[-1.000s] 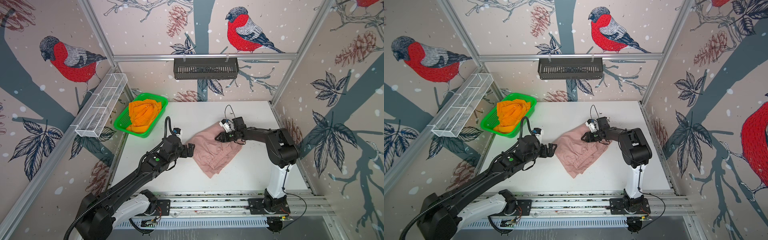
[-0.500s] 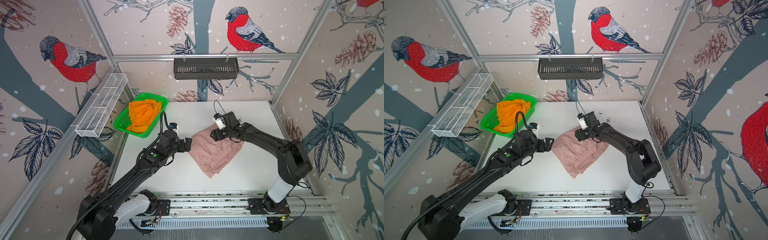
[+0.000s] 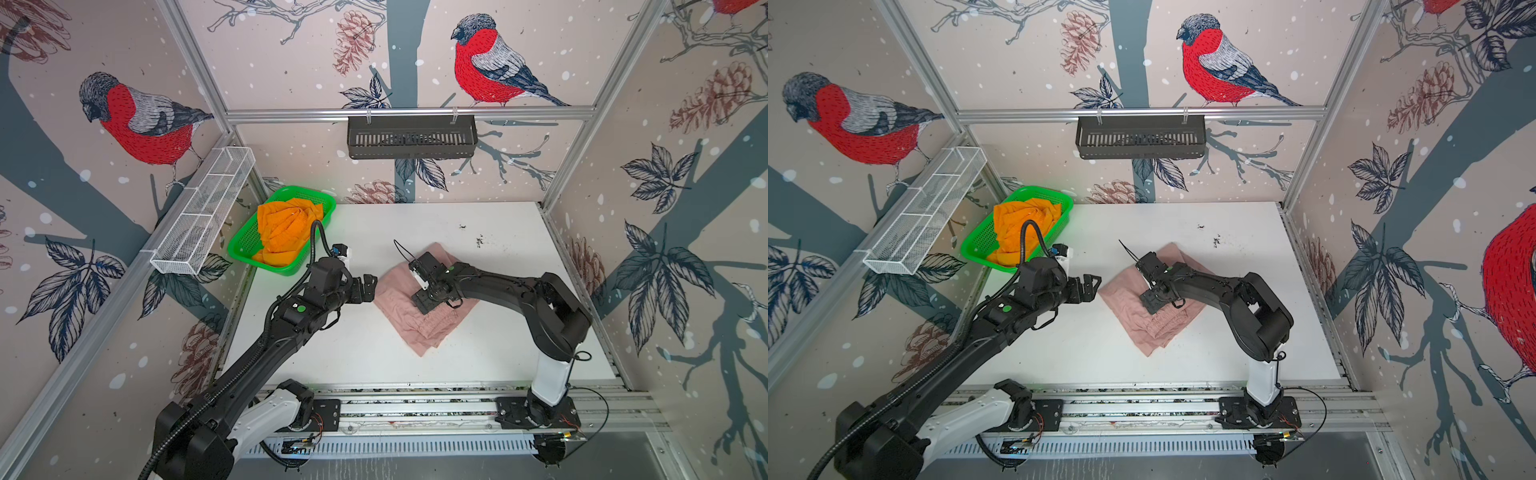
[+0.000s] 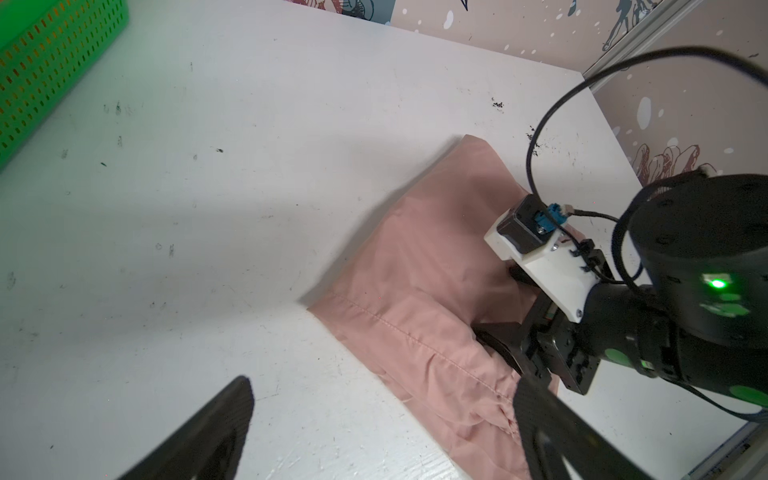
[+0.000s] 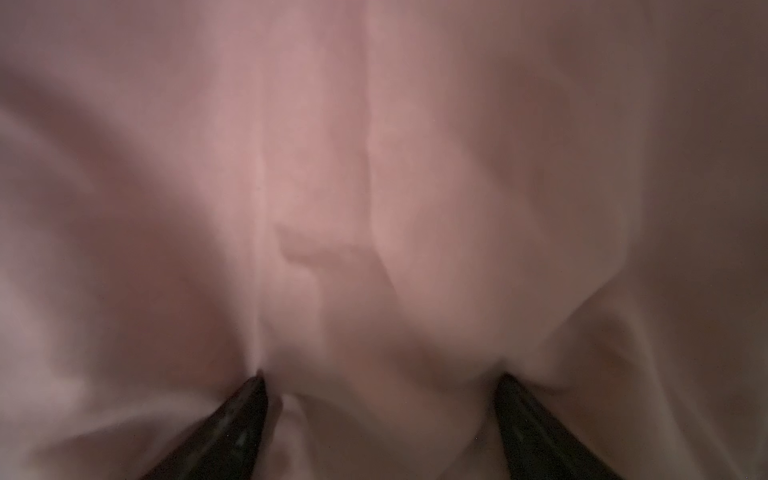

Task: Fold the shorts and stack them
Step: 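Open the left gripper and lift it while the right grips the far corner, then drag the folded pink shorts with the right gripper to the far table corner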

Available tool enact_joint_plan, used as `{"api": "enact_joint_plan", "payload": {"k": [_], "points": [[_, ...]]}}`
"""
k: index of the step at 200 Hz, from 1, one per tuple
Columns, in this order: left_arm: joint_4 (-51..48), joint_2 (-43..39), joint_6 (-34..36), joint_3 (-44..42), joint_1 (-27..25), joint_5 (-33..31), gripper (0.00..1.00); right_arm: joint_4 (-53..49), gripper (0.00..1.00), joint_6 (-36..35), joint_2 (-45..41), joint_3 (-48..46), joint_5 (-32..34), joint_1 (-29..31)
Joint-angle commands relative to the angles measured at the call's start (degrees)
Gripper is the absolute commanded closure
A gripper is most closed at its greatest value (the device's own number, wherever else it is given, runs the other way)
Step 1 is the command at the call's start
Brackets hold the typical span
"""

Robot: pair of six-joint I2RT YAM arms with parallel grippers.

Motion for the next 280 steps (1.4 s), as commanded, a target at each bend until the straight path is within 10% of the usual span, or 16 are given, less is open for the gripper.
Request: {"api": "enact_joint_plan", "payload": {"k": [1, 159, 280], "points": [[-0.75, -0.02, 0.7, 0.76, 0.82, 0.54, 0.02, 2.95, 0.13, 2.37, 1.83, -0.17, -0.84, -2.47], [0.81, 10.69, -0.23, 7.18, 9.83, 1.13, 0.02, 0.96, 0.15, -8.2, 27.66, 34.21, -2.14, -38.0], [-8.09, 16.18, 4.65, 19.85, 15.2, -6.32, 0.02, 11.72, 0.15, -8.08, 11.67, 25.79, -12.72, -43.34]]}}
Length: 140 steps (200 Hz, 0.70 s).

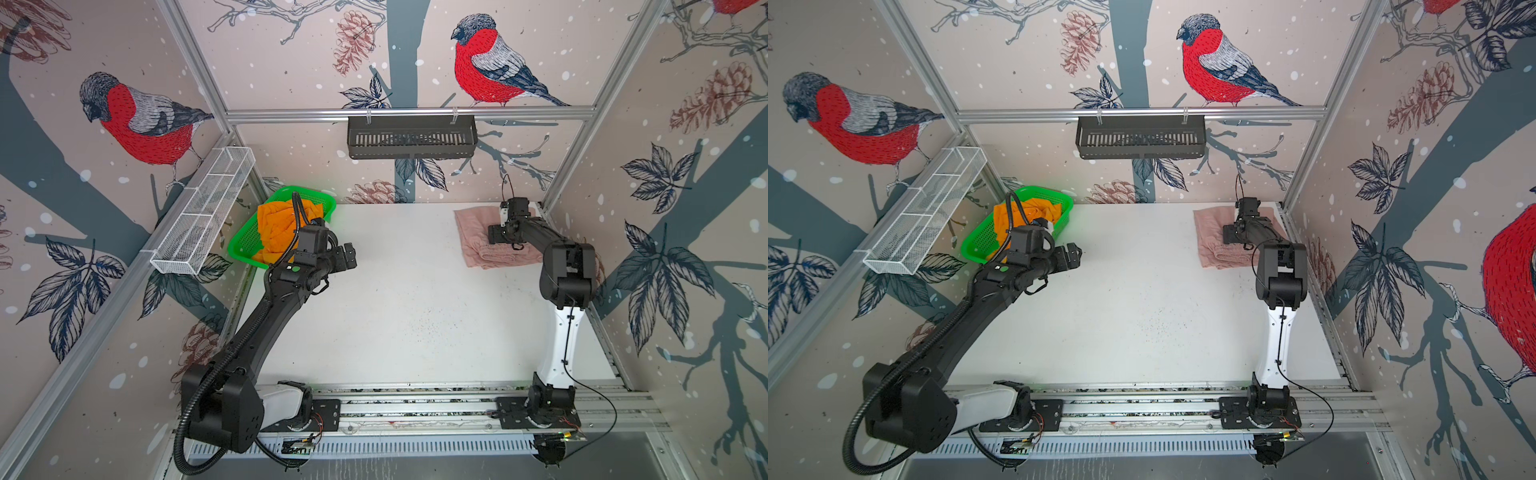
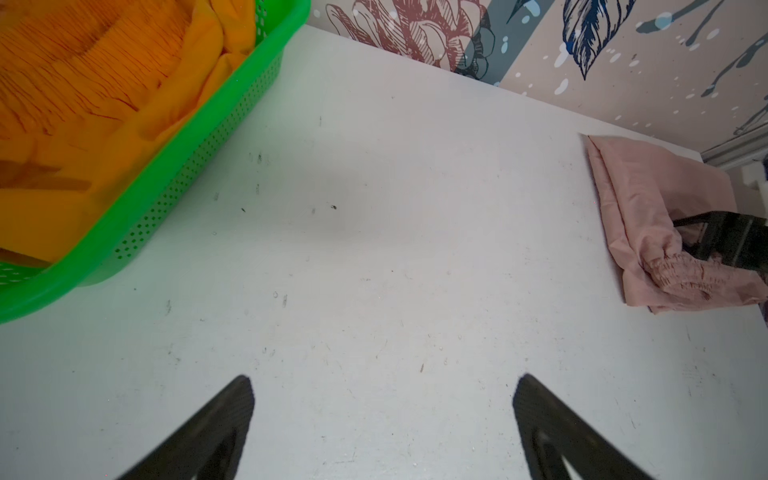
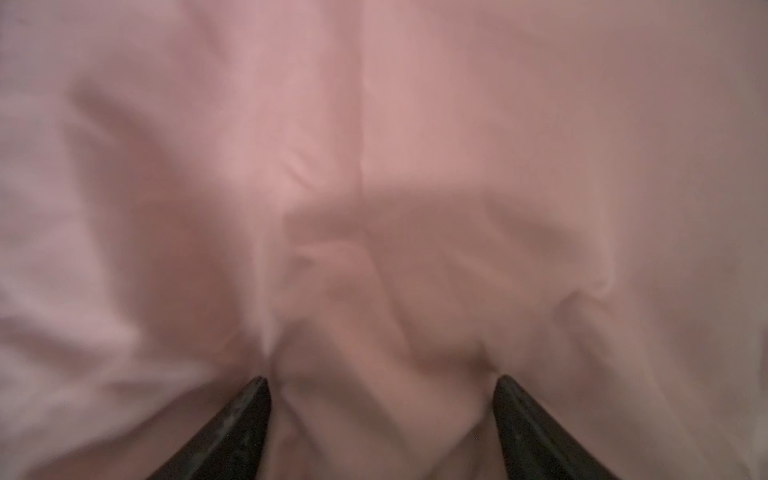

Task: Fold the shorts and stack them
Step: 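Drag the folded pink shorts with the right gripper to the far table corner, then reach the left gripper into the green basket while the right releases and withdraws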

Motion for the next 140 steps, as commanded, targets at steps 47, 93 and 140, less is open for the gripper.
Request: {"api": "enact_joint_plan", "payload": {"k": [47, 93, 140], "points": [[-3.55, 6.08, 4.85, 12.13, 6.71, -7.2, 0.02, 17.41, 0.13, 7.27, -25.77, -19.69, -9.42, 5.63], [-5.34, 14.21, 6.97, 19.42, 12.03, -9.46, 0.02, 31.34, 0.13, 15.34, -42.27, -41.22, -15.66, 18.09], [-5.04, 19.54, 9.26, 21.52, 15.11, -13.72, 0.02, 32.79, 0.13, 14.38, -46.95, -49.06, -17.05, 28.0]]}}
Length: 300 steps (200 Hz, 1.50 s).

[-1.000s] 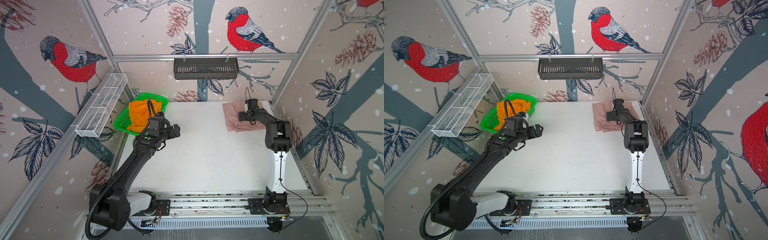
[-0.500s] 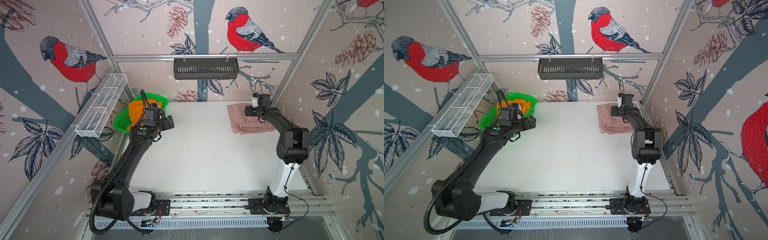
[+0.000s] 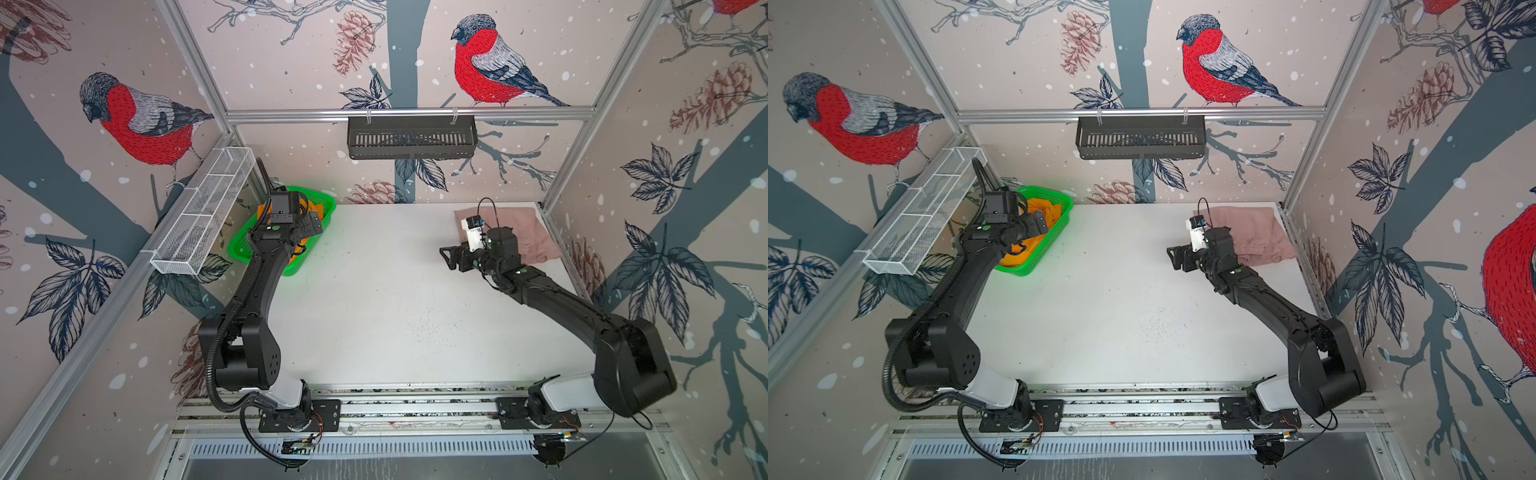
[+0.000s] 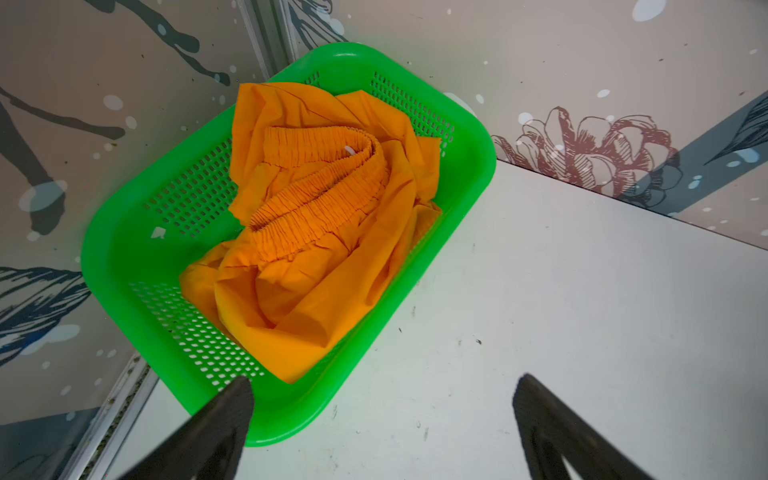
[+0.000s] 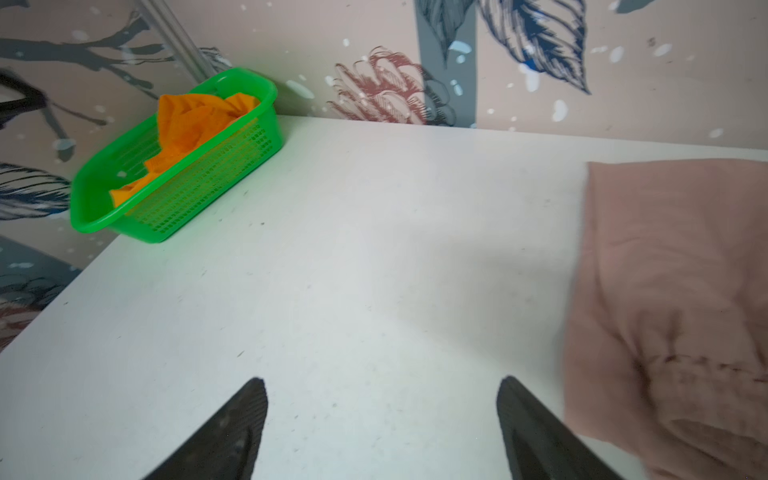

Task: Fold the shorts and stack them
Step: 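Reach the left gripper into the green basket while the right releases and withdraws, then grasp the orange shorts with the left gripper and lift them out onto the table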

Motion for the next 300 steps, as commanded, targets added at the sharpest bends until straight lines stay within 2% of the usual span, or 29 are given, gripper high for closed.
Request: {"api": "enact_joint_plan", "payload": {"k": [1, 28, 54, 77, 109, 175, 231, 249, 260, 282, 292, 300], "points": [[-1.03, 2.51, 1.87, 1.14, 1.7, -2.65, 0.02, 3.55, 0.13, 0.45, -0.63, -1.39, -2.52, 2.11], [-0.64, 7.02, 2.08, 2.56, 4.86, -0.11, 0.02, -0.59, 0.13, -2.25, -0.73, -0.49, -1.65, 3.28], [-1.06, 11.3, 2.45, 4.86, 7.06, 0.82, 0.02, 0.75, 0.12, -2.44, -2.14, -1.75, -2.25, 4.37], [-0.22, 14.18, 2.86, 6.3, 7.42, -0.19, 0.02, 1.3, 0.13, -2.0, -1.83, -1.46, -3.99, 5.63], [1.31, 19.62, 2.65, 9.23, 7.82, 4.13, 0.02, 2.31, 0.12, -1.82, -0.64, -1.26, -4.62, 8.0], [0.5, 33.51, -0.98, 19.19, 8.08, 5.86, 0.02, 2.49, 0.13, -1.41, -0.81, -2.66, -5.18, 9.92], [3.51, 39.22, -2.13, 19.37, 8.08, 7.27, 0.05, 2.98, 0.12, -0.38, -2.28, -4.41, -5.25, 9.92], [3.76, 39.95, -2.06, 19.46, 8.15, 7.71, 0.18, 2.76, 0.13, -0.5, -2.43, -4.68, -4.81, 9.92], [4.17, 40.08, -1.9, 19.36, 8.17, 8.2, 0.34, 2.91, 0.13, -0.46, -2.57, -4.83, -4.5, 9.92], [4.11, 39.96, -1.36, 19.92, 8.17, 8.78, 0.83, 2.76, 0.13, -0.48, -2.33, -5.03, -4.18, 9.92], [3.75, 39.42, -1.13, 20.46, 8.17, 8.62, 1.0, 2.88, 0.13, -0.4, -2.25, -5.17, -4.18, 9.9], [3.16, 38.81, -0.91, 21.12, 8.17, 8.37, 1.0, 3.23, 0.13, -0.2, -2.25, -5.4, -4.18, 9.92]]}}
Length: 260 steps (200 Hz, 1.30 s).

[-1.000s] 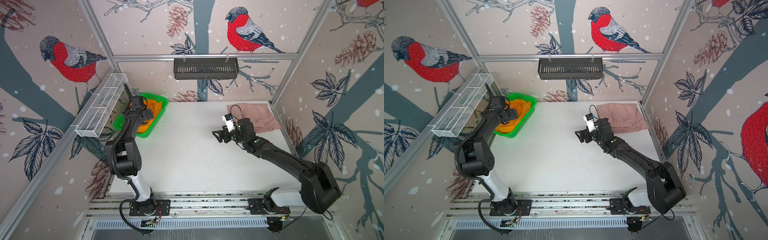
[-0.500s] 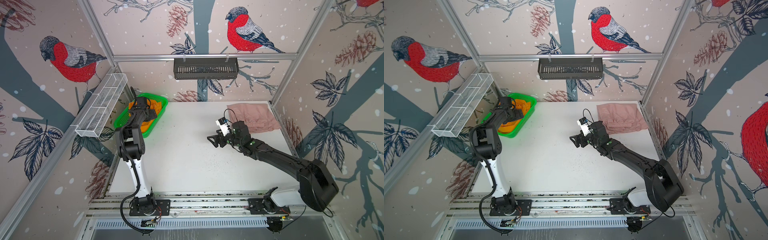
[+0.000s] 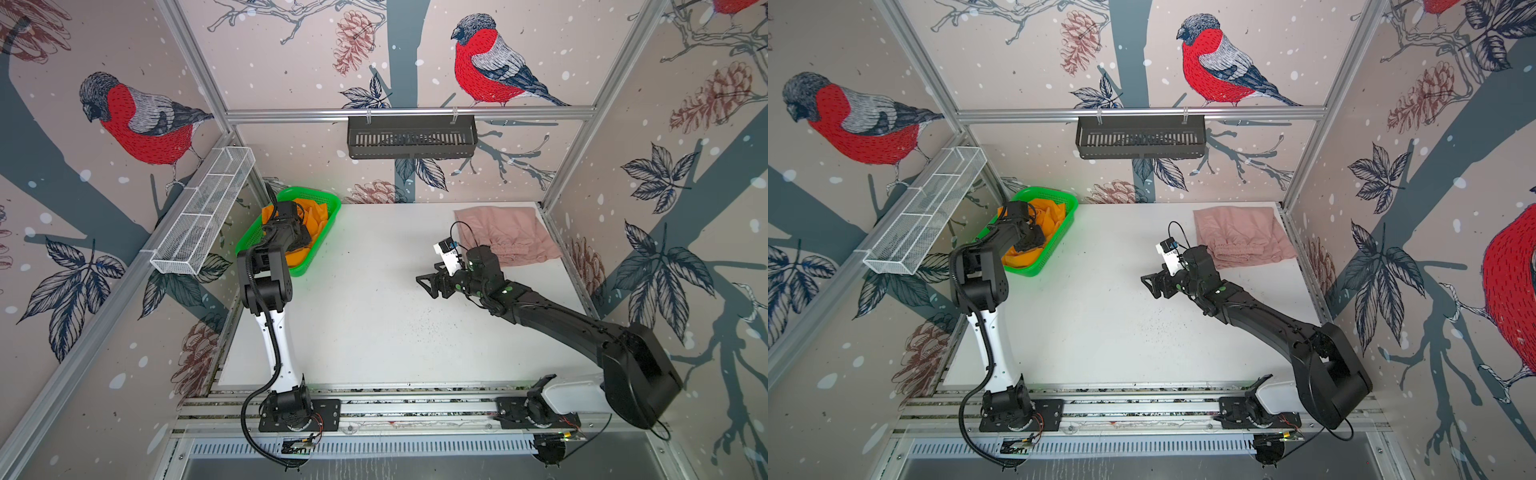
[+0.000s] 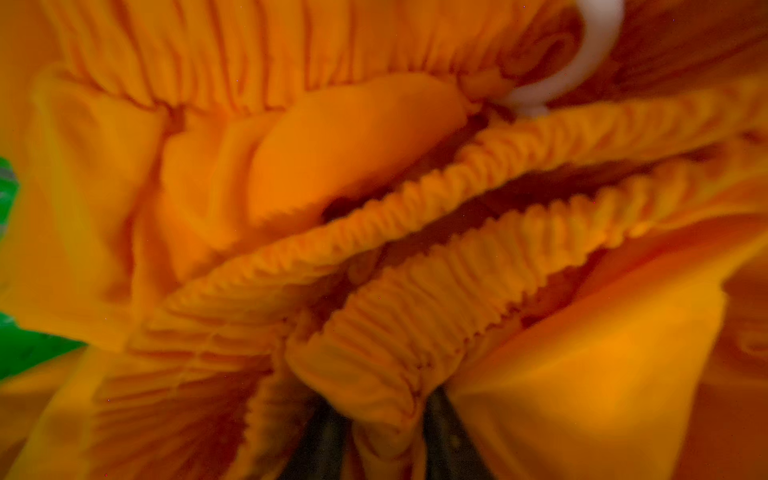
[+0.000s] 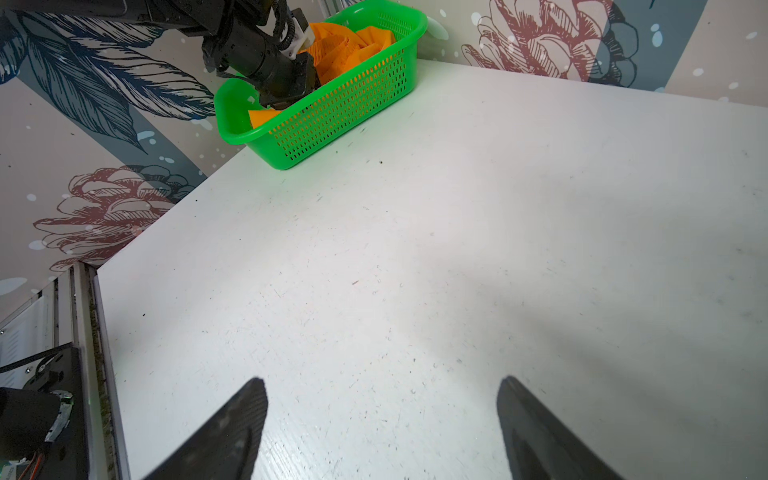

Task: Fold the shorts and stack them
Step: 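Grasp the orange shorts with the left gripper and lift them out onto the table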

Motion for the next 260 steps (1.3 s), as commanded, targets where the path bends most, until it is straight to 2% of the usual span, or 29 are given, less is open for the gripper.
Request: {"api": "enact_joint_plan", "payload": {"k": [1, 68, 130, 146, 161, 190, 222, 244, 260], "points": [[-0.32, -1.01, 0.93, 1.38, 0.1, 0.67, 1.0, 1.73, 0.13, 0.99, -0.15, -0.48, 0.24, 0.13], [-8.61, -9.42, 3.15, 10.92, 0.1, 3.39, 1.0, 4.81, 0.13, 2.48, 1.49, -0.41, -2.06, 0.12], [-8.81, -20.18, 5.87, 15.34, -1.03, 16.67, 1.0, 7.4, 0.13, 3.74, 2.27, 0.01, -3.64, 0.22], [-7.07, -24.37, 9.29, 15.64, -3.71, 19.61, 1.0, 8.67, 0.13, 4.1, 2.86, 0.09, -4.27, 0.22], [-6.91, -27.73, 12.7, 17.59, -7.64, 18.71, 1.0, 9.13, 0.13, 4.3, 3.94, 0.86, -4.7, 0.22], [-9.56, -30.99, 14.36, 23.8, -12.28, 20.49, 1.0, 12.12, 0.13, 5.56, 4.83, 1.15, -5.77, 0.31], [-12.49, -33.86, 17.62, 25.11, -19.44, 18.34, 1.0, 11.49, 0.13, 5.46, 4.89, 2.07, -4.9, 0.26], [-12.87, -34.22, 18.02, 20.41, -24.66, 17.35, 1.0, 9.27, 0.13, 4.79, 4.53, 2.3, -3.06, 0.04], [-8.84, -35.32, 16.46, 10.76, -27.54, 16.27, 1.0, 7.35, 0.13, 4.68, 3.79, 1.83, -1.03, -0.15]]}}
